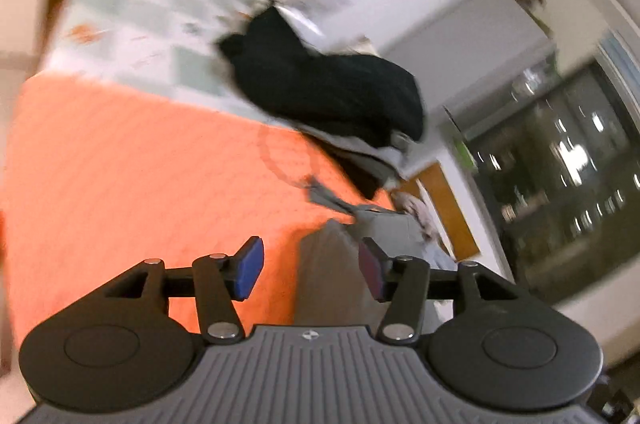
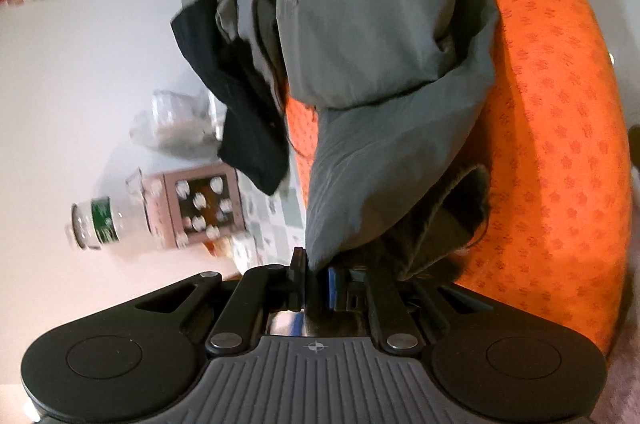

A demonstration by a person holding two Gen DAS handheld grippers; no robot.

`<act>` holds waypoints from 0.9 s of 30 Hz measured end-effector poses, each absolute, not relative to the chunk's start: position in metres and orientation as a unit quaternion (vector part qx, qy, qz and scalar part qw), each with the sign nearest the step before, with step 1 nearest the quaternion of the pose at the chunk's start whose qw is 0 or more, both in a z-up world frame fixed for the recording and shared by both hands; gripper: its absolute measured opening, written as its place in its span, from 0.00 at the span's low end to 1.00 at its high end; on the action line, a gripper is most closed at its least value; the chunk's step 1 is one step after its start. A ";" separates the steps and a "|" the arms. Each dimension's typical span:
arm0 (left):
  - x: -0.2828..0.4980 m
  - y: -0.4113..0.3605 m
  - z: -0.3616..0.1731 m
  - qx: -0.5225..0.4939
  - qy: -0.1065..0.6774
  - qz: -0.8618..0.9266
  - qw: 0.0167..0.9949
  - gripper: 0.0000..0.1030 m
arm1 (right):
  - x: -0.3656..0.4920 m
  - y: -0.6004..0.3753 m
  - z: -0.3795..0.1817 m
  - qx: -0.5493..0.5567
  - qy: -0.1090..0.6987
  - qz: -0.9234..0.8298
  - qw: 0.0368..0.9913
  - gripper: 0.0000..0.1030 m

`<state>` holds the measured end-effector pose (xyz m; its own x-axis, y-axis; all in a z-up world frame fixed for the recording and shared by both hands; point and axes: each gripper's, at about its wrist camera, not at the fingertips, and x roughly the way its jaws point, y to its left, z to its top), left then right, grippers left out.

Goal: Fold clothes

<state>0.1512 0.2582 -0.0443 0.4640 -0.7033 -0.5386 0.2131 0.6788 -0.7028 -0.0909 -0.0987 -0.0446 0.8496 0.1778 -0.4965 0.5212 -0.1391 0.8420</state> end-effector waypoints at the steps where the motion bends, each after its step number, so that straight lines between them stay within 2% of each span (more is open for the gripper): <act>1: 0.138 0.264 -0.048 -0.291 0.431 -0.275 0.809 0.60 | -0.089 -0.102 -0.043 0.741 0.243 -0.137 0.611 0.12; 7: 0.072 0.254 -0.061 -0.242 0.421 -0.276 0.829 0.61 | -0.080 -0.123 -0.032 0.734 0.275 -0.122 0.608 0.12; 11: 0.035 0.226 -0.069 -0.204 0.417 -0.303 0.832 0.66 | -0.075 -0.132 -0.027 0.729 0.293 -0.113 0.608 0.12; 19: -0.022 0.177 -0.086 -0.158 0.417 -0.359 0.820 0.64 | -0.065 -0.136 -0.027 0.719 0.325 -0.097 0.606 0.12; 20: -0.026 0.171 -0.089 -0.157 0.419 -0.363 0.817 0.63 | -0.064 -0.136 -0.027 0.717 0.329 -0.095 0.607 0.12; 23: -0.031 0.153 -0.101 -0.168 0.434 -0.367 0.805 0.51 | -0.060 -0.136 -0.028 0.712 0.342 -0.091 0.607 0.12; 27: -0.031 0.132 -0.118 -0.190 0.444 -0.367 0.796 0.45 | -0.057 -0.137 -0.026 0.704 0.354 -0.085 0.610 0.12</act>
<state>-0.0307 0.1324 -0.1178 0.3378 -0.7517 -0.5665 0.4149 0.6591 -0.6272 -0.0569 -0.1371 -0.0262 0.7353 0.3945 -0.5511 0.6013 -0.0045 0.7990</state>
